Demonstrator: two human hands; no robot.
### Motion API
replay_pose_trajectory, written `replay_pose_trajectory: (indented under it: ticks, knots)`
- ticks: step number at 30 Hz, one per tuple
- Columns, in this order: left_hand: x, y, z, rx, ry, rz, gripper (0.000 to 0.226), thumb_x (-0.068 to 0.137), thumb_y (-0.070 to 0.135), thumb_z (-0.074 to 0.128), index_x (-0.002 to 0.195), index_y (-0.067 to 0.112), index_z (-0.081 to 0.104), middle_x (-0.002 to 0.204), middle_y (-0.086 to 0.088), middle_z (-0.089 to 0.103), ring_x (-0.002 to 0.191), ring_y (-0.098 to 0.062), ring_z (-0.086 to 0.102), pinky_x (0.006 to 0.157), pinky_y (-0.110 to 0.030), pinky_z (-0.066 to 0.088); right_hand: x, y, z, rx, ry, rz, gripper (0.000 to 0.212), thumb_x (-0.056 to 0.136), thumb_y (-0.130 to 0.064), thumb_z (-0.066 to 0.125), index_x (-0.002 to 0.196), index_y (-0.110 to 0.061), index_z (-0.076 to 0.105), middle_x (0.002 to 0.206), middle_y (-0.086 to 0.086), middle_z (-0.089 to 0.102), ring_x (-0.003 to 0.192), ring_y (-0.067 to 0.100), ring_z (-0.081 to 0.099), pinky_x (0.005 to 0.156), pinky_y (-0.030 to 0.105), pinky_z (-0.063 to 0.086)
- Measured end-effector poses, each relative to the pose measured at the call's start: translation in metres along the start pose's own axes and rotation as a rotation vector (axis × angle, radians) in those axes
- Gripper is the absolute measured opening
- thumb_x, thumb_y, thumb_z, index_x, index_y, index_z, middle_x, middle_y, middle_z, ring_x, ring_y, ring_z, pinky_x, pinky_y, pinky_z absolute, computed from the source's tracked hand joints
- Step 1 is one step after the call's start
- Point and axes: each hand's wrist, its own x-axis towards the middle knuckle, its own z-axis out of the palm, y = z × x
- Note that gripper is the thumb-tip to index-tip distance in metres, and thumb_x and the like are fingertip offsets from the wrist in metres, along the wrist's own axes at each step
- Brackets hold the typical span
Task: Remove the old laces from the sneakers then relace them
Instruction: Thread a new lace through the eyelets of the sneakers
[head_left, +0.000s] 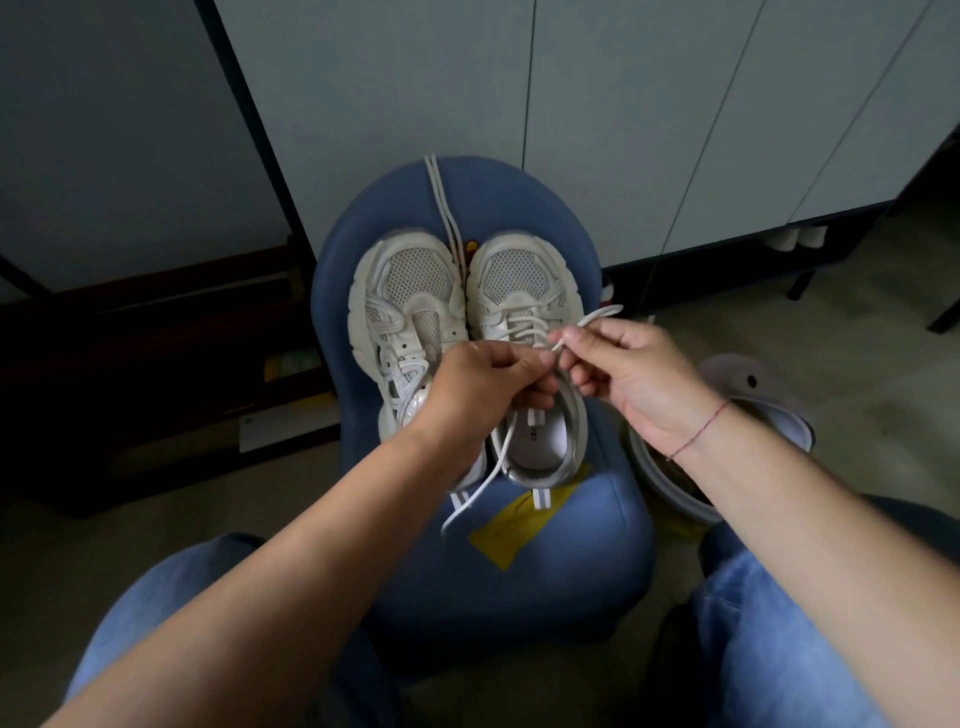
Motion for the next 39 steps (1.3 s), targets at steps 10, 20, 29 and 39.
replay_pose_trajectory:
  ticks: [10,20,29,39]
  knots:
    - [-0.011,-0.016,0.005,0.277,0.132,0.051,0.025,0.090,0.010,0.068,0.071,0.026,0.070,0.064,0.004,0.068,0.068,-0.013,0.063,0.082,-0.039,0.056,0.005,0.019,-0.008,-0.166,0.134,-0.012,0.017,0.085,-0.008,0.067,0.070,-0.015,0.067,0.052,-0.009,0.060,0.048,-0.002,0.051,0.049,0.012,0.041]
    - [-0.011,-0.026,0.026,-0.240,0.096,-0.165,0.027,0.104,0.003,0.038,0.114,0.006,0.063,0.090,-0.005,0.068,0.081,-0.010,0.065,0.075,-0.016,0.054,0.002,0.033,-0.005,-0.269,0.177,-0.134,0.017,0.083,-0.008,0.070,0.069,-0.017,0.066,0.061,-0.003,0.061,0.054,-0.001,0.055,0.056,0.013,0.045]
    - [-0.010,-0.026,0.028,-0.304,0.105,-0.175,0.028,0.105,0.010,0.040,0.089,0.015,0.064,0.082,-0.001,0.069,0.075,-0.010,0.066,0.082,-0.023,0.052,0.004,0.027,-0.007,-0.200,0.159,-0.087,0.014,0.084,-0.002,0.068,0.077,-0.013,0.061,0.069,0.002,0.064,0.054,0.000,0.057,0.053,0.013,0.045]
    - [-0.008,-0.030,0.028,-0.302,0.109,-0.156,0.026,0.105,0.015,0.041,0.092,0.012,0.063,0.084,-0.002,0.069,0.076,-0.010,0.065,0.081,-0.022,0.053,0.002,0.026,-0.006,-0.230,0.151,-0.060,0.015,0.082,-0.003,0.070,0.076,-0.016,0.066,0.059,-0.006,0.063,0.048,-0.003,0.054,0.048,0.011,0.043]
